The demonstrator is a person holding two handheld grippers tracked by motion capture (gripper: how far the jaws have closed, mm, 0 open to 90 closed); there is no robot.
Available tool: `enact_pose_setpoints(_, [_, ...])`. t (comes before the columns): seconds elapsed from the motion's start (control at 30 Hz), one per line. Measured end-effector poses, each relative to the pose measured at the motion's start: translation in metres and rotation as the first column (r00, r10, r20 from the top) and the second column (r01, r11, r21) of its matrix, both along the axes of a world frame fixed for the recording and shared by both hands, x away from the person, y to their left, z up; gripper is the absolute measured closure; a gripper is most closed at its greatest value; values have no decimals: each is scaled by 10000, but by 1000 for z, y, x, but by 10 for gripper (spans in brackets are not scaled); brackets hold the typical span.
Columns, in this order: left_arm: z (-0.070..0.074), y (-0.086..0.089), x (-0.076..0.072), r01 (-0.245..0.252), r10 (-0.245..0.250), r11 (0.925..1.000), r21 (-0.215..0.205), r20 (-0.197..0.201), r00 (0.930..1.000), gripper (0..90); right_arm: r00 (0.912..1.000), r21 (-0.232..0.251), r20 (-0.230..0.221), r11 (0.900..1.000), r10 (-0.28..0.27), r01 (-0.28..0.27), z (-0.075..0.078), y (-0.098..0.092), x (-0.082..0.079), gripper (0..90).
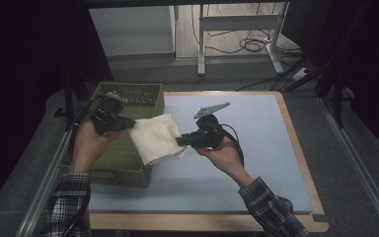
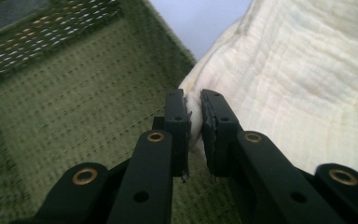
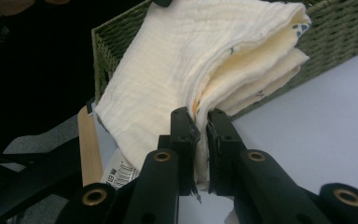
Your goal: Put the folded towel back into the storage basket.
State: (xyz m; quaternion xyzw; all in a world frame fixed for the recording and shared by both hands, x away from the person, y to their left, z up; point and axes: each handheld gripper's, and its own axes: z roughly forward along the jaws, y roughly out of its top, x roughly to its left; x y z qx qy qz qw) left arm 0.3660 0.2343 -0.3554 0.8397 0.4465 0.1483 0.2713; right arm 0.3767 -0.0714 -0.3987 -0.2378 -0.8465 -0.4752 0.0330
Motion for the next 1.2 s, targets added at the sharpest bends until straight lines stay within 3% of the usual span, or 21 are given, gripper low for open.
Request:
enact_pose_setpoints(0.63, [1, 47, -2, -1190, 1177, 9916, 509, 278, 9927, 819, 9994, -86, 124, 9995, 318, -317, 2, 66, 0, 823])
enact_pose_setpoints(1.2, [-19, 80, -2, -1989, 1971, 9752, 971, 278, 9800, 819, 9996, -322, -97, 9991, 262, -265, -19, 129, -11, 822])
